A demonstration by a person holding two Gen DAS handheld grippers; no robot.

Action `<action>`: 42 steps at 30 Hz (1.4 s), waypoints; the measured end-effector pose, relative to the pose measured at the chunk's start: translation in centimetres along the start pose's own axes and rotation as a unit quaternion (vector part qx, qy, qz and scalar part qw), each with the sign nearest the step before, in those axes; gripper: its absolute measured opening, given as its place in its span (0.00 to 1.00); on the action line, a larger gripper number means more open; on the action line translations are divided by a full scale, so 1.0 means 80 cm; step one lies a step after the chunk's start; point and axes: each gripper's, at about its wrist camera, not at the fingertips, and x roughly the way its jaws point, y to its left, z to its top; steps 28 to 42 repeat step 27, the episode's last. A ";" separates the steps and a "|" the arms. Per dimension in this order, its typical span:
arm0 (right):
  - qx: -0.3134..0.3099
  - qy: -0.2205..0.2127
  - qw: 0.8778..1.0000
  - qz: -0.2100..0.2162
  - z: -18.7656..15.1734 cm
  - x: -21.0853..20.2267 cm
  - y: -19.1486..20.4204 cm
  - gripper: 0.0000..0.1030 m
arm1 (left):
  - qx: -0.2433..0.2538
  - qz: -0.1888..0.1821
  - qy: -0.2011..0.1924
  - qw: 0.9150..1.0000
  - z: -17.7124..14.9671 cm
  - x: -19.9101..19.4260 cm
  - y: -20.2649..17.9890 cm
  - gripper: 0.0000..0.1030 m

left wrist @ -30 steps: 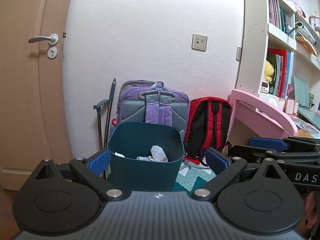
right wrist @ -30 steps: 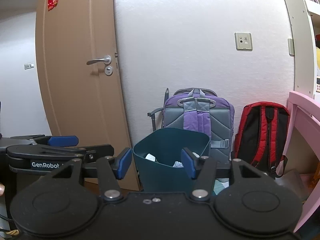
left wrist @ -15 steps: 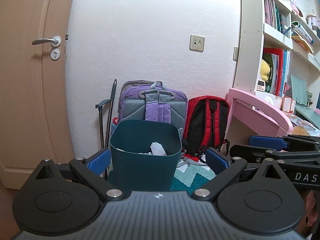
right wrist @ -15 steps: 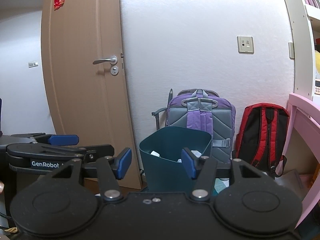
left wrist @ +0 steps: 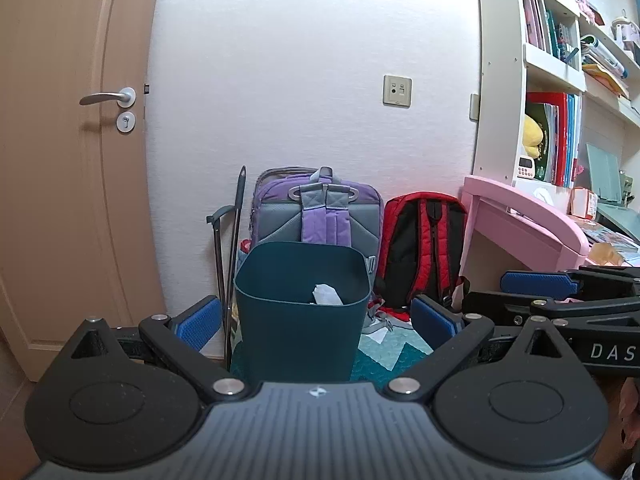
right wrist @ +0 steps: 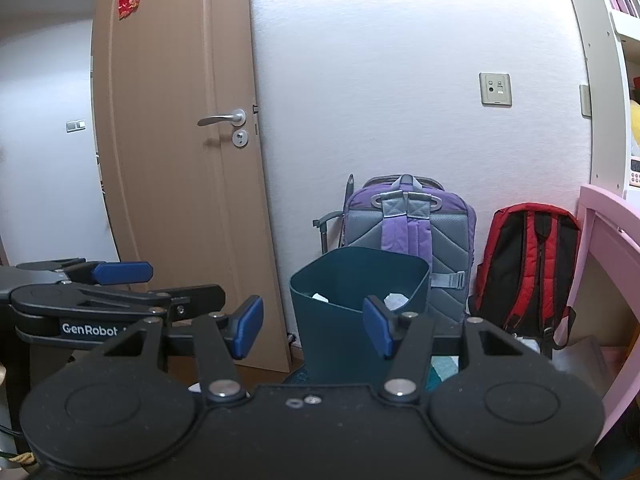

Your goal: Collect trash

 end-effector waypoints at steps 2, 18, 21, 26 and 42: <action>-0.002 0.000 1.000 -0.001 -0.003 -0.003 0.001 0.54 | -0.003 -0.002 0.003 1.000 -0.003 -0.002 0.000 0.98; 0.010 0.005 1.000 0.009 -0.033 -0.016 -0.004 0.54 | 0.001 0.004 0.010 1.000 -0.033 -0.014 -0.015 0.98; 0.012 0.005 1.000 0.010 -0.037 -0.017 -0.005 0.54 | 0.004 0.006 0.011 1.000 -0.035 -0.014 -0.017 0.98; 0.014 0.006 1.000 0.010 -0.040 -0.016 -0.010 0.54 | 0.003 0.005 0.016 1.000 -0.037 -0.012 -0.019 0.98; 0.015 0.006 1.000 0.009 -0.041 -0.015 -0.010 0.54 | 0.003 0.005 0.018 1.000 -0.037 -0.011 -0.020 0.98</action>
